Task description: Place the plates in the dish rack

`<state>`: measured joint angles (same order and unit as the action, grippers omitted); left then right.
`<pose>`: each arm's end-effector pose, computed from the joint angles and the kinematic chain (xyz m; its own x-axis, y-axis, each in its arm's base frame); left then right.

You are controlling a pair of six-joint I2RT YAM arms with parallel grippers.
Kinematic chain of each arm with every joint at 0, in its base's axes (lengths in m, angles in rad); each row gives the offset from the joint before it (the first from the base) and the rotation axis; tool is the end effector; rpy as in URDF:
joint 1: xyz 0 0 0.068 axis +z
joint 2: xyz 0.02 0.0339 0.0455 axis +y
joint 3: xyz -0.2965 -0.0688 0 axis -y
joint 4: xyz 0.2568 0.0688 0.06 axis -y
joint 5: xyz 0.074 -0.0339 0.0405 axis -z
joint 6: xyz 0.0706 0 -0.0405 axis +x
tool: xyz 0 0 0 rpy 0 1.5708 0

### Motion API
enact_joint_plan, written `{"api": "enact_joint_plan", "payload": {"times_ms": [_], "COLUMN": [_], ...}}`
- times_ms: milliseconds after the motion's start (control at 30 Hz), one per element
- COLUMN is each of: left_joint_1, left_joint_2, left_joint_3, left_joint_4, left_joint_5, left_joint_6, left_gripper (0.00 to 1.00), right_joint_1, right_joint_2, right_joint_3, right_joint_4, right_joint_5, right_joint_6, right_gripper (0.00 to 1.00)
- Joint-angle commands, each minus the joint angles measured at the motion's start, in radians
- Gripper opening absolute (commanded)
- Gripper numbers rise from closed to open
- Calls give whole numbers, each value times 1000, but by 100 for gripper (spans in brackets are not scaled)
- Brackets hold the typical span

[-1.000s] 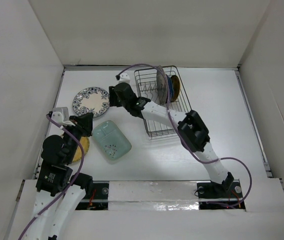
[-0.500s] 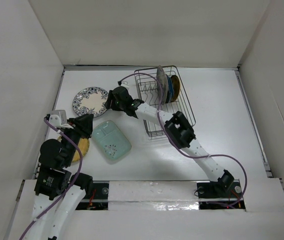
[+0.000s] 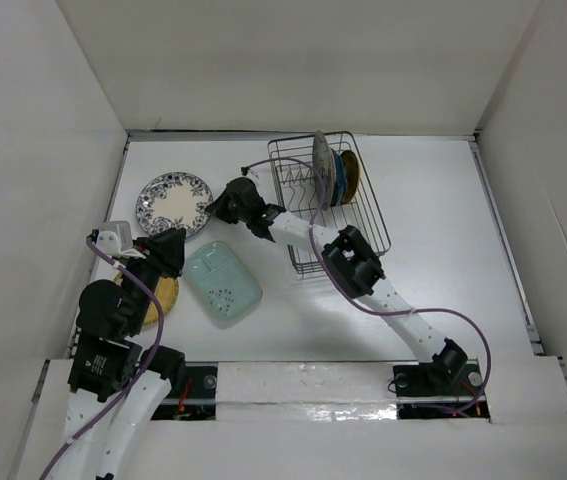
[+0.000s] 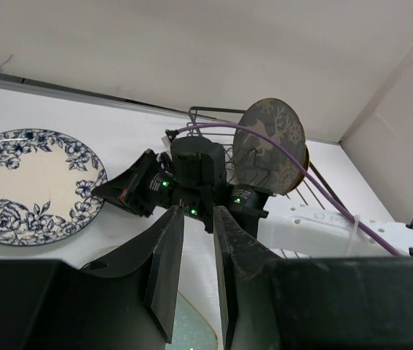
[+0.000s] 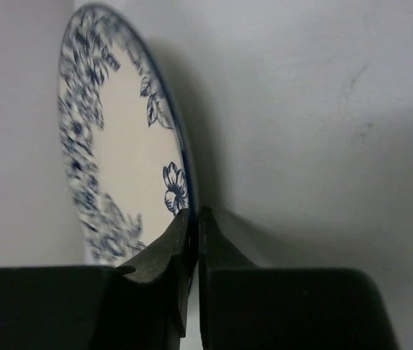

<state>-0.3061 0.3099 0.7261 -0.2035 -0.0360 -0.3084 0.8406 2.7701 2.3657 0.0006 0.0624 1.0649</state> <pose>0.0861 -0.0246 0.3931 0.1106 -0.3531 -0.9290 0.3161 0.8987 -0.3039 0.4627 0.5103 0.1185 -0.7440 0.4778 -0.4670 -0.1126 0.5994 0.7925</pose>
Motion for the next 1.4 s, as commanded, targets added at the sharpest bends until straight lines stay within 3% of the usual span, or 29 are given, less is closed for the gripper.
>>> {"api": "enact_joint_plan", "payload": {"times_ms": [0, 333, 467, 867, 1100, 1367], "left_joint_1": [-4, -4, -4, -4, -4, -4], "left_joint_2": [-11, 3, 5, 5, 18, 18], "left_joint_3": [4, 4, 4, -1, -5, -5], "left_joint_4": [30, 39, 36, 29, 33, 35], "left_joint_5": [1, -8, -19, -4, 5, 4], "left_joint_6": [-5, -3, -1, -3, -3, -5], "left_gripper": [21, 21, 21, 21, 21, 22], "right_joint_1": [6, 34, 34, -28, -110, -98], "right_joint_2": [-15, -317, -475, -921, -1027, -988], "right_joint_3": [-22, -193, -285, -626, -689, -635], "right_joint_4": [140, 328, 378, 257, 228, 237], "right_joint_5": [-16, 95, 198, 588, 726, 850], "right_joint_6": [12, -104, -230, -719, -931, -1274], "right_gripper": [0, 0, 0, 0, 0, 0]}}
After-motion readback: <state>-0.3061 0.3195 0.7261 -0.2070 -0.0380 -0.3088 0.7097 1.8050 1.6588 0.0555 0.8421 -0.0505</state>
